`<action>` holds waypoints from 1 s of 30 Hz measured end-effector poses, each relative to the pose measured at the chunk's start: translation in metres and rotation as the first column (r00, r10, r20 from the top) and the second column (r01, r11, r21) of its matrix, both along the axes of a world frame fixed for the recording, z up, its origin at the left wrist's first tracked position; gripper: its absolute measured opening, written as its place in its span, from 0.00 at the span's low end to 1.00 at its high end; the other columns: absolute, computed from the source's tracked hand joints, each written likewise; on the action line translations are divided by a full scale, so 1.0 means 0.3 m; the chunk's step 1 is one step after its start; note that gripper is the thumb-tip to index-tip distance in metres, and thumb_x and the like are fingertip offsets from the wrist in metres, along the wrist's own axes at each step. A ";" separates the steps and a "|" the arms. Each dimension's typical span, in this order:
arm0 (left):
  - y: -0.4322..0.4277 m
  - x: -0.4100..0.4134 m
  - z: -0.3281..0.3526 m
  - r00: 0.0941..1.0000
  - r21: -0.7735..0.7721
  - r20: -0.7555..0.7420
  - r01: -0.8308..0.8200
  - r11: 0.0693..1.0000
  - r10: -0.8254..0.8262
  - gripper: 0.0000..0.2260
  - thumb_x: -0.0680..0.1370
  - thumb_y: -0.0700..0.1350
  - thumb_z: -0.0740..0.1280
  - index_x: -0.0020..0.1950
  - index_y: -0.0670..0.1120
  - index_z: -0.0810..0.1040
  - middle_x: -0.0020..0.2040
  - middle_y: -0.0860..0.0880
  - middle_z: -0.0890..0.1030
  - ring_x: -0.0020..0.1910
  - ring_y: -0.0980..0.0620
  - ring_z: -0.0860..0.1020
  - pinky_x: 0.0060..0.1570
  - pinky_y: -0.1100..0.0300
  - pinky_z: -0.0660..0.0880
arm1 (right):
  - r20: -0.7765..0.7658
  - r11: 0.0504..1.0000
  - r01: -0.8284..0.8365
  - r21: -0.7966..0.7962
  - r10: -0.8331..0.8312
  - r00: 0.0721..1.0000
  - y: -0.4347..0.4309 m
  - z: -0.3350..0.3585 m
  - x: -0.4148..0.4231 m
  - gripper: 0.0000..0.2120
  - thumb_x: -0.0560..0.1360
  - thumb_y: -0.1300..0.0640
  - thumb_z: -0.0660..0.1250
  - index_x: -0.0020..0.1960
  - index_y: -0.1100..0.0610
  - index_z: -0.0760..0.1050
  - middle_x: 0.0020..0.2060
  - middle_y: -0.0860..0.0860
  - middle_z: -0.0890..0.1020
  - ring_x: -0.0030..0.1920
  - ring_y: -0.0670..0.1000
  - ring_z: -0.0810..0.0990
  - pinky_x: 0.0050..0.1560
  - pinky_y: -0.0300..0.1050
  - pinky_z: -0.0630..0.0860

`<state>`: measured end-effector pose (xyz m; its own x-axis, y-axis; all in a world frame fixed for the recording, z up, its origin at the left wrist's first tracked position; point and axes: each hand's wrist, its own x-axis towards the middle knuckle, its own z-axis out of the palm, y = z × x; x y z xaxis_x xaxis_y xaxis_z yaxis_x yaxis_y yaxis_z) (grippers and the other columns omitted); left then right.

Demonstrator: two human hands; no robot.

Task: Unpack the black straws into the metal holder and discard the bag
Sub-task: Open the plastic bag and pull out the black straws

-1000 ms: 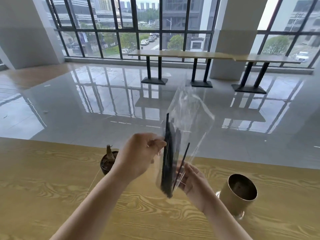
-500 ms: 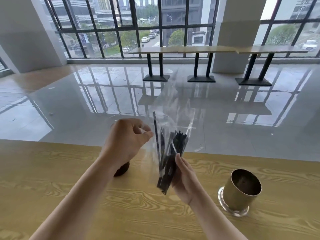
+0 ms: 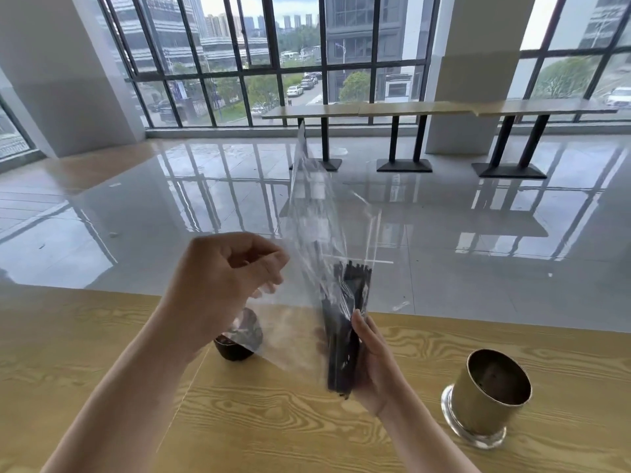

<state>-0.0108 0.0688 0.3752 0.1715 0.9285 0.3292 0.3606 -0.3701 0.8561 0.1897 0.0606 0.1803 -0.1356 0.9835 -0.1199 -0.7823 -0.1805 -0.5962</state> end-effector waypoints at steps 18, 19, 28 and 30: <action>-0.020 0.086 -0.459 0.732 -0.481 0.613 0.644 0.595 -0.297 0.18 0.85 0.48 0.58 0.62 0.37 0.79 0.39 0.41 0.83 0.38 0.40 0.83 0.43 0.46 0.80 | 0.084 0.847 -0.527 0.070 0.521 0.849 -0.100 0.064 -0.016 0.28 0.62 0.53 0.85 0.55 0.67 0.81 0.43 0.58 0.85 0.37 0.53 0.86 0.37 0.40 0.83; -0.017 0.112 -0.475 0.674 -0.463 0.708 0.669 0.582 -0.212 0.22 0.81 0.52 0.65 0.63 0.34 0.77 0.31 0.45 0.81 0.29 0.45 0.81 0.35 0.51 0.80 | 0.055 0.849 -0.526 0.060 0.523 0.850 -0.109 0.073 -0.016 0.28 0.64 0.52 0.84 0.55 0.69 0.80 0.44 0.62 0.84 0.35 0.55 0.85 0.33 0.44 0.84; 0.029 0.267 -0.533 0.429 -0.438 0.872 0.473 0.764 0.235 0.18 0.68 0.40 0.79 0.55 0.43 0.79 0.46 0.36 0.80 0.44 0.38 0.82 0.47 0.44 0.81 | 0.446 0.997 0.074 0.037 -0.083 0.891 -0.224 0.046 0.197 0.47 0.65 0.26 0.67 0.71 0.59 0.72 0.65 0.57 0.81 0.62 0.62 0.81 0.59 0.62 0.78; 0.026 0.301 -0.531 0.429 -0.431 0.874 0.466 0.773 0.229 0.22 0.66 0.39 0.81 0.57 0.42 0.78 0.44 0.39 0.82 0.41 0.41 0.83 0.42 0.48 0.80 | 0.552 0.964 0.149 0.221 -0.250 0.795 -0.263 0.050 0.227 0.52 0.59 0.27 0.74 0.74 0.54 0.68 0.66 0.52 0.80 0.64 0.58 0.80 0.59 0.53 0.80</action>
<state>0.0794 0.0766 0.2159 0.2513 0.9516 -0.1767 -0.6801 0.3035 0.6673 0.2577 -0.0185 0.1954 0.1094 0.9929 0.0461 -0.2989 0.0771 -0.9512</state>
